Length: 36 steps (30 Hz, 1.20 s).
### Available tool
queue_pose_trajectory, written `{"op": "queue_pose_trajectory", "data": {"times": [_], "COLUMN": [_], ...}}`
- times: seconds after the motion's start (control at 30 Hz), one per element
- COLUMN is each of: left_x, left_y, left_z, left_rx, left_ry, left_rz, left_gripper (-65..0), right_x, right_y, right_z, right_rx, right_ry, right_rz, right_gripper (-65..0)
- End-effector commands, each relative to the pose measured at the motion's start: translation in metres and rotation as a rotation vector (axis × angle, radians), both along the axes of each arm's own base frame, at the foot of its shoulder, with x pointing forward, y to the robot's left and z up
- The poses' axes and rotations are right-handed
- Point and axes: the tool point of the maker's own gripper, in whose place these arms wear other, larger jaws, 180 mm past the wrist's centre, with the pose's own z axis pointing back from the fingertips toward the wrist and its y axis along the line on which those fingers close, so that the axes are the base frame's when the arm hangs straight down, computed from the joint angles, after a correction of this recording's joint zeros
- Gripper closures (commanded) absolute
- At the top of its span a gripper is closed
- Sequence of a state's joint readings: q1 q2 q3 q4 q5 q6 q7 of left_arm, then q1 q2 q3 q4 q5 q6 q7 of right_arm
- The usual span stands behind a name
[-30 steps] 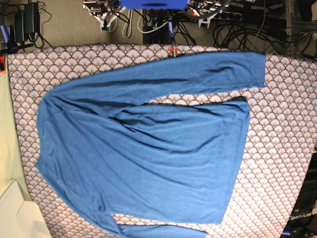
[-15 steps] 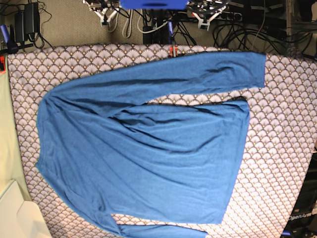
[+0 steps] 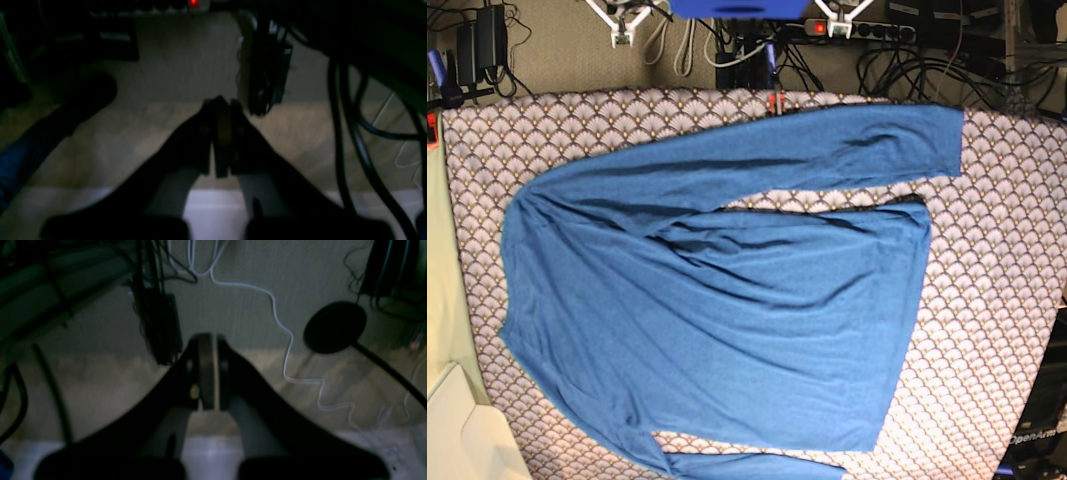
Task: Fold the T-shirt properly
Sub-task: 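Move both grippers out over the shirt's shoulder edge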
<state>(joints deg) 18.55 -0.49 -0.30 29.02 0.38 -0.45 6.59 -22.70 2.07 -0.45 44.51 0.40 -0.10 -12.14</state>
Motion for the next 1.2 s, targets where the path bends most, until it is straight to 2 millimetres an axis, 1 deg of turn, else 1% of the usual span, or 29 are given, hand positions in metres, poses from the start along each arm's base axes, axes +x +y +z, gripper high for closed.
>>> {"op": "queue_pose_trajectory", "data": {"times": [0.0, 0.07, 0.1, 0.2, 0.3, 0.4, 0.5, 0.53, 0.6, 0.7, 0.77, 0.87, 0.9, 0.97, 1.07, 1.17], "left_x": [-0.004, -0.004, -0.001, 0.0, -0.002, 0.004, 0.015, 0.021, 0.026, 0.032, 0.04, 0.047, 0.052, 0.057, 0.072, 0.079], "left_y": [0.003, 0.009, 0.008, 0.005, 0.013, 0.014, 0.018, 0.017, 0.017, 0.017, 0.016, 0.026, 0.03, 0.033, 0.039, 0.044], "left_z": [0.004, 0.012, 0.016, 0.029, 0.047, 0.071, 0.1, 0.111, 0.131, 0.154, 0.169, 0.187, 0.195, 0.206, 0.224, 0.238], "left_rx": [0.002, 0.008, 0.005, -0.002, 0.006, 0.003, 0.003, 0.001, -0.002, -0.005, -0.008, 0.019, 0.025, 0.035, 0.05, 0.066], "left_ry": [-0.017, -0.051, -0.071, -0.116, -0.167, -0.233, -0.312, -0.344, -0.388, -0.437, -0.477, -0.516, -0.537, -0.563, -0.621, -0.655], "left_rz": [-0.003, -0.009, -0.008, -0.009, -0.024, -0.032, -0.054, -0.06, -0.069, -0.083, -0.082, -0.065, -0.062, -0.057, -0.062, -0.06], "left_gripper": [-0.3, -0.3, -0.3, -0.3, -0.3, -0.3, -0.3, -0.3, -0.3, -0.3, -0.3, -0.2, -0.3, -0.4, -0.4, -0.5], "right_x": [-0.004, -0.008, -0.007, -0.01, -0.007, 0.005, 0.018, 0.022, 0.033, 0.043, 0.052, 0.066, 0.072, 0.079, 0.089, 0.094], "right_y": [-0.007, -0.006, -0.006, -0.006, -0.006, -0.009, -0.006, -0.006, -0.008, -0.007, -0.006, -0.008, -0.007, -0.007, -0.006, -0.009], "right_z": [0.006, 0.016, 0.02, 0.034, 0.053, 0.077, 0.102, 0.112, 0.131, 0.156, 0.17, 0.192, 0.199, 0.209, 0.222, 0.228], "right_rx": [-0.016, -0.015, -0.015, -0.017, -0.019, -0.028, -0.026, -0.025, -0.031, -0.032, -0.034, -0.04, -0.039, -0.043, -0.044, -0.052], "right_ry": [-0.018, -0.041, -0.054, -0.086, -0.138, -0.209, -0.279, -0.305, -0.358, -0.404, -0.426, -0.458, -0.473, -0.489, -0.519, -0.534], "right_rz": [0.003, 0.006, 0.007, 0.013, 0.022, 0.039, 0.049, 0.052, 0.069, 0.083, 0.085, 0.107, 0.11, 0.112, 0.115, 0.136], "right_gripper": [0.0, 0.0, 0.0, 0.0, 0.0, 0.0, -0.2, -0.2, -0.3, -0.3, -0.4, -0.4, -0.4, -0.4, -0.4, -0.6]}}
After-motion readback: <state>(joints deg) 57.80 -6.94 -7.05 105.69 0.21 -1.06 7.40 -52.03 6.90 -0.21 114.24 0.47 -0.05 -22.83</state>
